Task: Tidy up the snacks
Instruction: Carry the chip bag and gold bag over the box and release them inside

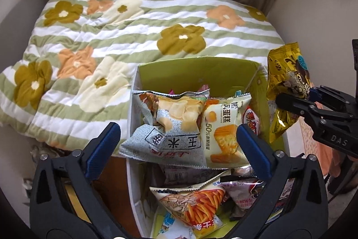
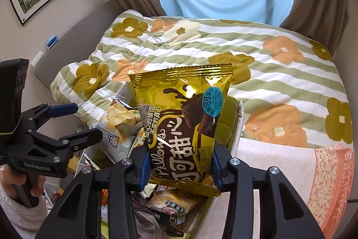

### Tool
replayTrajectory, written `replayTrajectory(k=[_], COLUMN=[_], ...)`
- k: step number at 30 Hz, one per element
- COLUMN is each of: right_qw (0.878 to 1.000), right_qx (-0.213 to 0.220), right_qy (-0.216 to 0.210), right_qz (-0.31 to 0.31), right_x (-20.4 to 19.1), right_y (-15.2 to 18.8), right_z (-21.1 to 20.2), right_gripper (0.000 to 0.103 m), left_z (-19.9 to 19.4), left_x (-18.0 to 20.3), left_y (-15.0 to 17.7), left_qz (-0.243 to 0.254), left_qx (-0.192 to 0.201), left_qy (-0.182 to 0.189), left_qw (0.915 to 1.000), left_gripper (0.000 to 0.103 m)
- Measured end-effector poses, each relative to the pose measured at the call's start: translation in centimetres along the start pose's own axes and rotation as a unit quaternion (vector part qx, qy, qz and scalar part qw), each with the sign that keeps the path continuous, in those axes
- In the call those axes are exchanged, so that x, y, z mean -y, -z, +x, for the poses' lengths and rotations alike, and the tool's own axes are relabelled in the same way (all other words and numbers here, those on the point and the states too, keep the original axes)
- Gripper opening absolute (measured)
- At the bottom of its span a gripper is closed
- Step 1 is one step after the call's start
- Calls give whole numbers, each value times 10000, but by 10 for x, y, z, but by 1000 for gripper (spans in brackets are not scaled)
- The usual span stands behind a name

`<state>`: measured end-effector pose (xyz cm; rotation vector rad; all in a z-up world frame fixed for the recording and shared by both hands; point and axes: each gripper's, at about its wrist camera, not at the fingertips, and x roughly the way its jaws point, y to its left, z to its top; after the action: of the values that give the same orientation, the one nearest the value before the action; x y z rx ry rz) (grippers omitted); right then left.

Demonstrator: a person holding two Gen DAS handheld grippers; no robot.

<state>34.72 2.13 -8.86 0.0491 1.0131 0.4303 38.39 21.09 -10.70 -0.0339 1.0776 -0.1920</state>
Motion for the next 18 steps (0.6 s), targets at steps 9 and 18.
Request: replayTrajectory(k=[9,18], right_qw=[9999,9993], right_qx=[-130,130], right_qy=[42,241], right_qz=[21,238], right_x=[0,5], right_y=[-18,-10], right_z=[20,13], right_gripper=[46,86], left_z=[-16,-12], left_x=[-21,-27], left_y=[16,19], left_qz=[-352,-448], left_qx=[128,140], left_qy=[31,283], left_qw=[9993,9985], left_gripper=[103,103])
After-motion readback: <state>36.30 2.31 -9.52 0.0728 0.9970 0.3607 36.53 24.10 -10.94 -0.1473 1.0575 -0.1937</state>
